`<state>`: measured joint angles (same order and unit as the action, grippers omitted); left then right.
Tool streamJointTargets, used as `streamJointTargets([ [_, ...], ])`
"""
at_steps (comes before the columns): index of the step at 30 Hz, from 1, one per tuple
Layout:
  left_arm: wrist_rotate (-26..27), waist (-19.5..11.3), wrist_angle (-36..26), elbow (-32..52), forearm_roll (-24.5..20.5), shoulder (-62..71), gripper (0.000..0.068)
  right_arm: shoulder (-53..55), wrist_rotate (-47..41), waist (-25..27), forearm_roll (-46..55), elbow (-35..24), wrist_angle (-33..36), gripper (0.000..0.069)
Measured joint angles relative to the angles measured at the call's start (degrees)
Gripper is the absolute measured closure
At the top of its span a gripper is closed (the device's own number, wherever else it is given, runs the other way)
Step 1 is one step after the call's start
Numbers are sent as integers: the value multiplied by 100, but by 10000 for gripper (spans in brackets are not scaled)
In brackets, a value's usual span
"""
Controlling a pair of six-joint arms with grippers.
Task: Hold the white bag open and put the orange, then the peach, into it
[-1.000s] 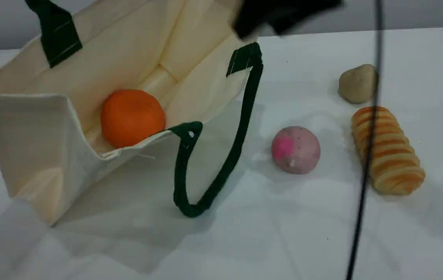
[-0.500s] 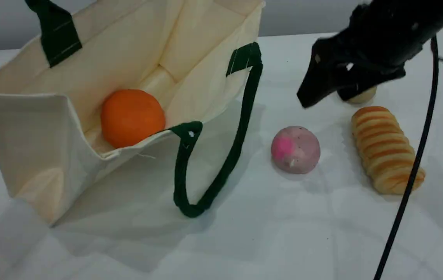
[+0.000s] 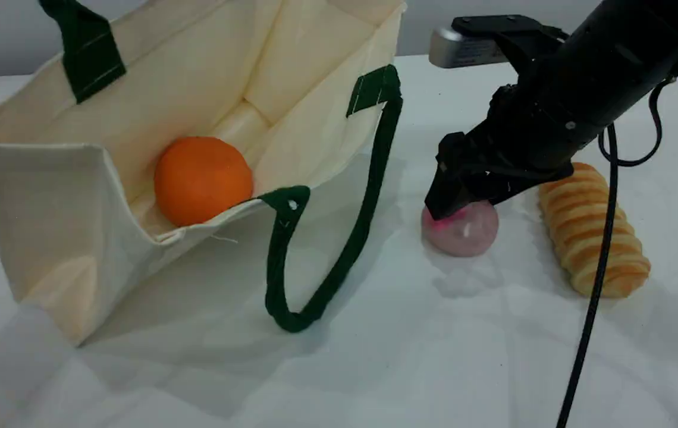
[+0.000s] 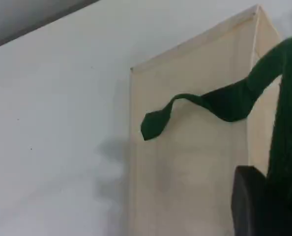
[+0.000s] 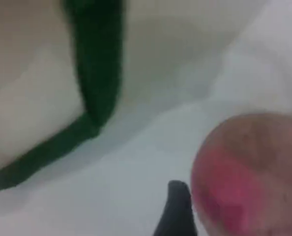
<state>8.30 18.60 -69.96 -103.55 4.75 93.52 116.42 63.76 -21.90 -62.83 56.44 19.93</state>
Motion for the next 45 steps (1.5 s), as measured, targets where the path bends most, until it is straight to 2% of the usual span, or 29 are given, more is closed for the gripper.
streamJointTargets([
  [7,0,0,0,0,7,0,617,279,444,-3,-348,8,-7,157],
  [11,0,0,0,0,7,0,617,360,633,-30,-599,8,15,209],
  [14,0,0,0,0,13,0,617,392,706,-37,-655,8,36,309],
  [16,0,0,0,0,13,0,617,409,725,-37,-655,8,140,405],
  [18,0,0,0,0,13,0,617,415,770,-37,-655,8,300,535],
  [20,0,0,0,0,13,0,617,408,770,-37,-655,3,347,604],
  [26,0,0,0,0,13,0,617,109,623,15,-571,-14,751,617],
  [38,0,0,0,0,175,3,617,-1571,-449,489,604,-8,624,631],
  [45,0,0,0,0,175,3,617,-2346,-464,470,286,2,914,631],
])
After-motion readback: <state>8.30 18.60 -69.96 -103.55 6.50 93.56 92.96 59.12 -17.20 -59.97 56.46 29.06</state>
